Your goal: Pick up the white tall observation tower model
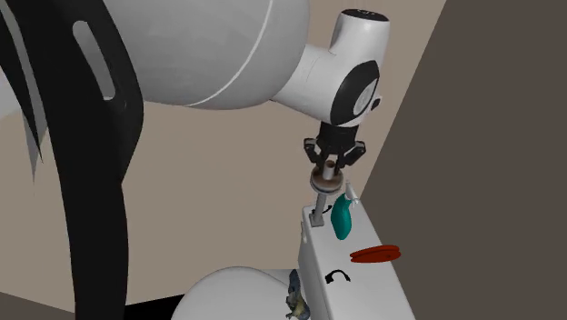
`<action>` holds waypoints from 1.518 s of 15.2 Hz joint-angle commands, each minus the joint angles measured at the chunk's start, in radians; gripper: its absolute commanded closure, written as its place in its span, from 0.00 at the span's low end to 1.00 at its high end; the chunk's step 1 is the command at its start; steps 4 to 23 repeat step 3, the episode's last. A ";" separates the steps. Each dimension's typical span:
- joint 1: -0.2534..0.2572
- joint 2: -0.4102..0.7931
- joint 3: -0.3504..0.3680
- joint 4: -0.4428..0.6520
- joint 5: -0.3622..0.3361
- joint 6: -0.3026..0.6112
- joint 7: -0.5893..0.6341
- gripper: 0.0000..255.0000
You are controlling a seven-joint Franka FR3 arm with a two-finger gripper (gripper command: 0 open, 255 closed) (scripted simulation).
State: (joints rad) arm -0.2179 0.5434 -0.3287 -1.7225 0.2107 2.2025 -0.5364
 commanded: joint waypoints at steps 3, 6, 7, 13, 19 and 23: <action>0.003 -0.021 -0.005 0.001 -0.007 -0.020 0.003 1.00; 0.003 -0.021 -0.005 0.001 -0.007 -0.020 0.003 1.00; 0.003 -0.021 -0.005 0.001 -0.007 -0.020 0.003 1.00; 0.003 -0.021 -0.005 0.001 -0.007 -0.020 0.003 1.00; 0.003 -0.021 -0.005 0.001 -0.007 -0.020 0.003 1.00; 0.003 -0.021 -0.005 0.001 -0.007 -0.020 0.003 1.00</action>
